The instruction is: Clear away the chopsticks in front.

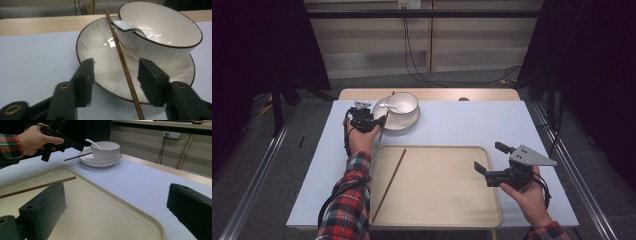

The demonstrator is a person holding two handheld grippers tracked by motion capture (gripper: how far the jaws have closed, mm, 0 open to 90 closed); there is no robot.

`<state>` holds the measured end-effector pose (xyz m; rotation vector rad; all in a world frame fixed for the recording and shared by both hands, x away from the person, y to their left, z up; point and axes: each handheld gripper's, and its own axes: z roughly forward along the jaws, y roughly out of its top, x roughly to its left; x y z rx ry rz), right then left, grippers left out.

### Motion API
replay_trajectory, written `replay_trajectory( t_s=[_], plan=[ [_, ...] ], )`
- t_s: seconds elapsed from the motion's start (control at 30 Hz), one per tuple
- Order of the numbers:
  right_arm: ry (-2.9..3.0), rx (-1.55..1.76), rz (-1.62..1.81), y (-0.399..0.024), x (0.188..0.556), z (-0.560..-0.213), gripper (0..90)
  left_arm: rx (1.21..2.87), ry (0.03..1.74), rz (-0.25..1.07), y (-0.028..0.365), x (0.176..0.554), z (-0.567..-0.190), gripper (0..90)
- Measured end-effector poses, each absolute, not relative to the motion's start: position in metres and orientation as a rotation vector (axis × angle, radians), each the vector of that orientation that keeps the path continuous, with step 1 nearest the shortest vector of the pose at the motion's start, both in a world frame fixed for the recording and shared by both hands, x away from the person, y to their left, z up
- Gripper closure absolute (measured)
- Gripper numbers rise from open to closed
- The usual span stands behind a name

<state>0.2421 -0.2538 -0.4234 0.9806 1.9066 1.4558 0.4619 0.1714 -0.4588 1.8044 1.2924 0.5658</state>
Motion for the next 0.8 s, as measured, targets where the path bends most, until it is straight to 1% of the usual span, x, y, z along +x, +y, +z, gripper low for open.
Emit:
replay_trajectory(
  t_s=[0.03,0.07,0.13,0.2,0.27,0.3,0.37,0.4,0.43,0.53,0.63,0.8],
  plan=[
    [1.902,0.989,1.449,-0.254,0.242,-0.423,1.7,1.813,1.293,0.570,0.170,0.463,-0.460,53.2],
    [1.902,0.992,1.451,-0.254,0.242,-0.423,1.7,1.808,1.294,0.566,0.168,0.464,-0.461,57.2],
    [1.901,0.995,1.458,-0.255,0.242,-0.423,1.7,1.818,1.296,0.549,0.165,0.466,-0.463,59.6],
    [1.902,0.993,1.460,-0.255,0.242,-0.423,1.8,1.825,1.308,0.542,0.162,0.468,-0.465,64.6],
    [1.899,0.996,1.458,-0.255,0.242,-0.423,1.7,1.840,1.332,0.537,0.160,0.470,-0.467,65.7],
    [1.899,0.992,1.462,-0.255,0.242,-0.423,1.8,1.848,1.337,0.526,0.159,0.471,-0.467,69.7],
    [1.899,0.990,1.463,-0.255,0.242,-0.423,1.7,1.867,1.337,0.526,0.157,0.473,-0.468,70.6],
    [1.898,0.988,1.461,-0.255,0.242,-0.423,1.8,1.876,1.342,0.524,0.156,0.474,-0.469,74.7],
    [1.898,0.988,1.461,-0.255,0.242,-0.423,1.8,1.872,1.350,0.516,0.155,0.474,-0.469,74.7],
    [1.896,0.990,1.462,-0.256,0.243,-0.423,1.8,1.872,1.370,0.503,0.153,0.476,-0.469,80.9],
    [1.897,0.987,1.462,-0.255,0.243,-0.423,1.8,1.850,1.414,0.507,0.152,0.477,-0.467,84.9],
    [1.899,0.985,1.459,-0.255,0.242,-0.423,1.8,1.801,1.443,0.485,0.159,0.470,-0.462,85.5]
  ],
)
